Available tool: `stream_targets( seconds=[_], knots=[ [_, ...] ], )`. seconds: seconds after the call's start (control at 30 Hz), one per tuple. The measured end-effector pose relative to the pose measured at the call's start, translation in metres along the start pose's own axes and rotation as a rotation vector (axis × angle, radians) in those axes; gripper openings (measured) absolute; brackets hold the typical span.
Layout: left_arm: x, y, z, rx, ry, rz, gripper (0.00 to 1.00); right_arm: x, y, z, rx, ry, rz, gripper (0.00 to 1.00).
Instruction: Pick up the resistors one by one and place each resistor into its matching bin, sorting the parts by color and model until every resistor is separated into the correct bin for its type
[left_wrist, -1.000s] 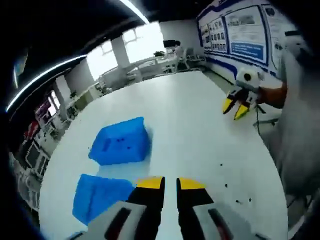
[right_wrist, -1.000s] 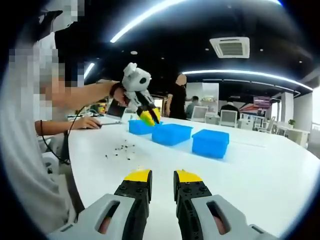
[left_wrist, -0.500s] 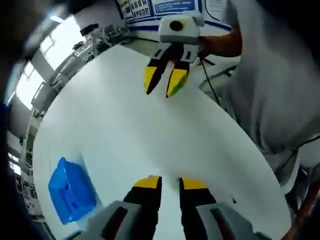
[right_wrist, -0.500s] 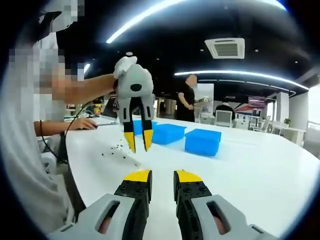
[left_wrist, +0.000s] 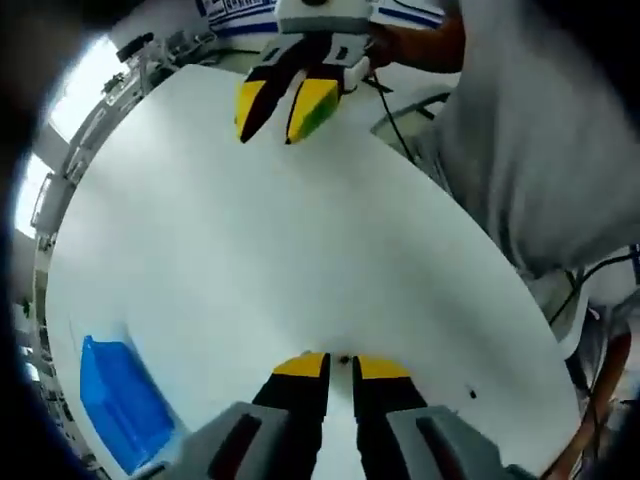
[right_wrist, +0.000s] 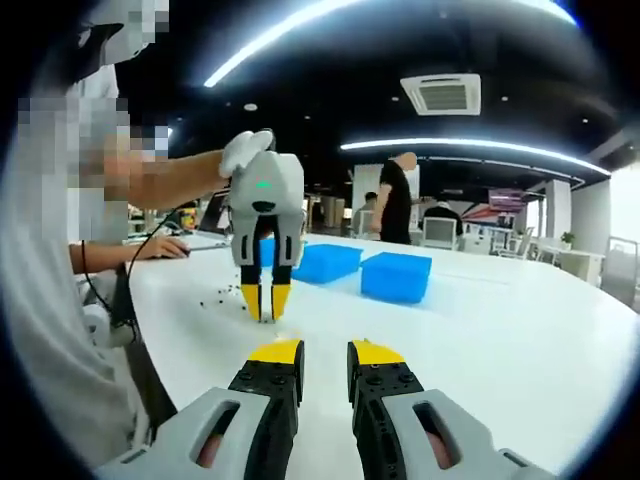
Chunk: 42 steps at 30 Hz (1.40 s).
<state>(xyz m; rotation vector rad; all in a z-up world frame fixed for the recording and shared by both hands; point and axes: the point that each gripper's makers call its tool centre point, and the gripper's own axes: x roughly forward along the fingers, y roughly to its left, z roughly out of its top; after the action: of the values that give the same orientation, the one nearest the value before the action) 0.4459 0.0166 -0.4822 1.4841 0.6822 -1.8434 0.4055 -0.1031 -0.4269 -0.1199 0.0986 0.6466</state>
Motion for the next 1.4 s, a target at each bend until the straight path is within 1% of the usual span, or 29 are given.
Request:
stream_targets(
  seconds=[0.1,0.17,0.23,0.3,0.43,0.57,0.77,0.8,0.87,0.9,1.0,1.07,1.13,1.17,1.2,1.23,1.27,1.3,1.33,1.37,1.4],
  knots=[
    [0.000,-0.001,0.000,0.005,-0.004,-0.010,0.11,0.000,-0.001,0.000,0.003,0.000,-0.002,0.20],
    [0.001,-0.004,0.000,0.008,-0.011,-0.035,0.08,0.002,-0.002,0.000,0.004,0.001,0.000,0.20],
    [0.001,-0.004,-0.001,0.009,-0.018,-0.042,0.08,0.003,-0.001,0.000,0.002,0.002,0.005,0.20],
    [0.001,-0.006,-0.001,0.004,-0.032,-0.062,0.06,0.004,0.000,0.001,-0.001,0.001,0.011,0.20],
    [0.001,-0.005,-0.001,-0.014,-0.069,-0.082,0.06,0.005,0.001,0.002,-0.003,0.000,0.014,0.20],
    [0.001,-0.006,-0.001,-0.032,-0.091,-0.076,0.05,0.005,0.000,0.003,-0.003,-0.001,0.012,0.20],
    [-0.002,-0.003,-0.007,-0.077,-0.113,-0.029,0.05,0.005,-0.001,-0.001,0.003,0.002,0.009,0.20],
    [-0.005,-0.001,-0.004,-0.110,-0.157,-0.009,0.05,0.006,-0.001,-0.001,0.002,0.003,0.010,0.20],
    [-0.012,-0.001,0.002,-0.149,-0.243,0.011,0.05,0.006,-0.001,0.000,0.002,0.002,0.012,0.20],
    [-0.018,-0.001,0.006,-0.181,-0.312,0.027,0.05,0.006,0.000,0.001,0.001,-0.002,0.014,0.20],
    [-0.034,-0.001,0.009,-0.255,-0.449,0.071,0.05,0.007,-0.001,0.000,0.004,-0.001,0.016,0.20],
    [-0.045,0.004,0.009,-0.318,-0.548,0.130,0.05,0.008,-0.001,-0.001,0.003,0.003,0.021,0.20],
    [-0.061,0.009,0.009,-0.380,-0.675,0.199,0.05,0.011,-0.001,-0.002,0.001,0.007,0.027,0.20],
    [-0.067,0.011,0.009,-0.404,-0.720,0.225,0.05,0.013,0.000,-0.002,0.002,0.008,0.030,0.20],
    [-0.076,0.014,0.008,-0.438,-0.785,0.264,0.05,0.015,0.001,-0.002,0.003,0.007,0.035,0.20],
    [-0.089,0.020,0.004,-0.482,-0.866,0.328,0.05,0.017,0.002,-0.001,0.003,0.007,0.039,0.20],
    [-0.097,0.019,0.001,-0.517,-0.918,0.341,0.05,0.020,0.004,0.000,0.001,0.006,0.047,0.20],
    [-0.106,0.021,-0.003,-0.536,-0.959,0.370,0.05,0.021,0.005,0.000,0.000,0.005,0.052,0.20],
    [-0.115,0.025,-0.010,-0.552,-0.993,0.421,0.05,0.022,0.006,0.001,-0.002,0.004,0.057,0.20],
    [-0.122,0.027,-0.009,-0.585,-1.016,0.459,0.05,0.023,0.008,0.003,-0.008,-0.001,0.064,0.20],
    [-0.129,0.034,-0.018,-0.620,-1.027,0.512,0.05,0.024,0.008,0.004,-0.008,-0.006,0.070,0.20]
  ],
)
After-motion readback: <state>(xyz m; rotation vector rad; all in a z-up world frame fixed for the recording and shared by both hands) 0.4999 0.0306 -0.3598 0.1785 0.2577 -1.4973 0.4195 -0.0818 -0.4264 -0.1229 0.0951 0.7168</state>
